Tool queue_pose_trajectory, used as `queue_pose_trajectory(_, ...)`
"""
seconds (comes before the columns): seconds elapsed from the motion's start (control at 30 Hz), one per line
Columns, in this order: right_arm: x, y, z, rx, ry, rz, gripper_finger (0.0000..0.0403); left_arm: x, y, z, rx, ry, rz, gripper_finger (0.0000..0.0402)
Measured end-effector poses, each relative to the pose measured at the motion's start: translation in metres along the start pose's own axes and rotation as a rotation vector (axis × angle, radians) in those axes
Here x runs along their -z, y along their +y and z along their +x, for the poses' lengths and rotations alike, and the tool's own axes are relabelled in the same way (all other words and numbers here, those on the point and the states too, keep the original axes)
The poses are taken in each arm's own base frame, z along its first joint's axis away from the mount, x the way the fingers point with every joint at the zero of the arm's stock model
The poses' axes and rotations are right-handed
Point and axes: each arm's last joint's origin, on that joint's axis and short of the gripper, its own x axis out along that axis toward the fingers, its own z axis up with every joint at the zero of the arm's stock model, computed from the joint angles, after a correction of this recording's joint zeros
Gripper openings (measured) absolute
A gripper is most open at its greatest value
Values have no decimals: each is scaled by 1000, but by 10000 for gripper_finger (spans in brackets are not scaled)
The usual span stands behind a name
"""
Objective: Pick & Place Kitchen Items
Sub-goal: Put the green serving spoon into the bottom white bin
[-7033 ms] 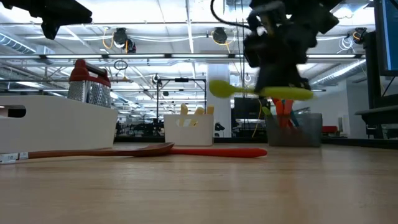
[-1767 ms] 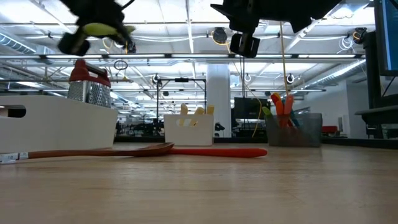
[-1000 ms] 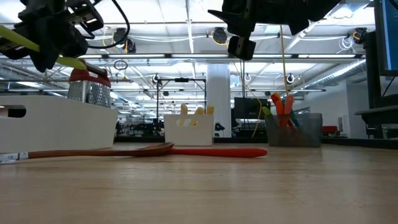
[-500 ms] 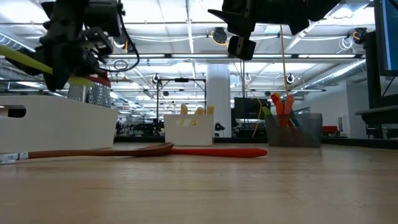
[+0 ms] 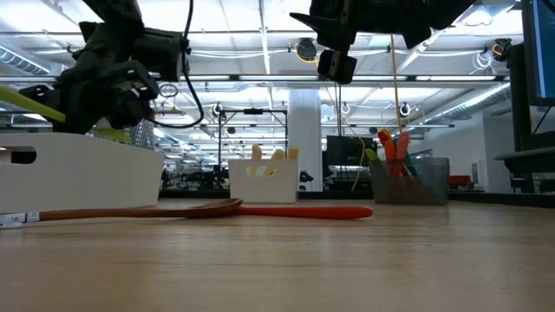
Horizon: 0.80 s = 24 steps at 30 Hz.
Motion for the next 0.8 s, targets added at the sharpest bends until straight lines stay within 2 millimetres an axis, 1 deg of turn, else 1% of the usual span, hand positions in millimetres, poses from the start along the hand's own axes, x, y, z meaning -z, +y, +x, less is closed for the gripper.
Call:
queue_pose_trajectory(0.23, 0, 0, 0, 0, 0, 0, 130, -11, 0, 5, -24, 45, 12, 16)
queue_pose_trajectory(0.37, 0, 0, 0, 0, -1, 0, 130, -16, 2, 5, -15, 62, 21, 16)
queue_pose_trajectory(0.6, 0, 0, 0, 0, 0, 0, 130, -20, 4, 2, -6, 57, 37, 16)
queue_pose_trajectory(0.8, 0, 0, 0, 0, 0, 0, 130, -21, 5, 2, -16, 48, 40, 48)
